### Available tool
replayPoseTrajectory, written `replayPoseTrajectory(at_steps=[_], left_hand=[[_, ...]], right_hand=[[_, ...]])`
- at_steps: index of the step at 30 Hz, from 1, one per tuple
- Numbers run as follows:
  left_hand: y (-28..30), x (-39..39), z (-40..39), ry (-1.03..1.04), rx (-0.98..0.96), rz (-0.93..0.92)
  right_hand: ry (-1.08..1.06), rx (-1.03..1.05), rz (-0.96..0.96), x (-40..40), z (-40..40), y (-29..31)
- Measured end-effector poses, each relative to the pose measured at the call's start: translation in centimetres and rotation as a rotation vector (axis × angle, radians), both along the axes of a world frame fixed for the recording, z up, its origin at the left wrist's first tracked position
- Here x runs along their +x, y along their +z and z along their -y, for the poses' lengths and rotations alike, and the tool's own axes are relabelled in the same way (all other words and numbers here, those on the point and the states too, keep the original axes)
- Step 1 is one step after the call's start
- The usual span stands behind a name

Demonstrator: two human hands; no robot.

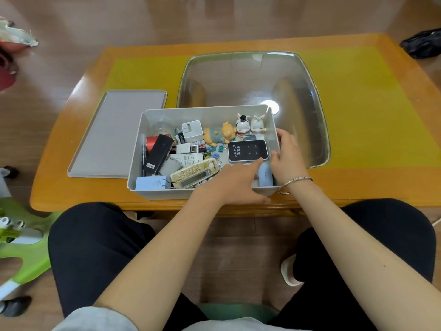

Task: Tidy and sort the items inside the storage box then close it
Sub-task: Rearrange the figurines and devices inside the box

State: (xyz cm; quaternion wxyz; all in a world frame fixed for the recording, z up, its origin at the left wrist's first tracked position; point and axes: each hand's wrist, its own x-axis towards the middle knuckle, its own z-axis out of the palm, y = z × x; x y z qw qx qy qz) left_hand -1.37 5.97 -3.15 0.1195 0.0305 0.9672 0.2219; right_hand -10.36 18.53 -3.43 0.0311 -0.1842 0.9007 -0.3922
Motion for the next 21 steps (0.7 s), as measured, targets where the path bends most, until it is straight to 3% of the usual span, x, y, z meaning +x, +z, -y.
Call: replayPoseTrajectory(at_steps=[2,7,11,16,21], left_hand=[[0.8,1.1,0.5,0.076,0.065,-0.076],[3.2,4.3,4.3,0.291,0.093,-0.244],[4.4,7.8,8.8,0.467,-0.025,-0.295],[5.1,10.4,12.2,0.602,-0.09,-0.124],[5.8,10.7,12.8,0.548,-0.047,0.058]], right_hand=[[0.007,0.057,-0.043,0.1,0.1,0.3],[-0.009,0.434,-0.299,0.7,0.4,1.5],[0.078,0.42,-0.373,2.3,1.2,2.1],[0.396,0.291,-0.306,5.2,3.2,1.7],[0.642,0.375,-0.216,6.1,3.9,1.3]])
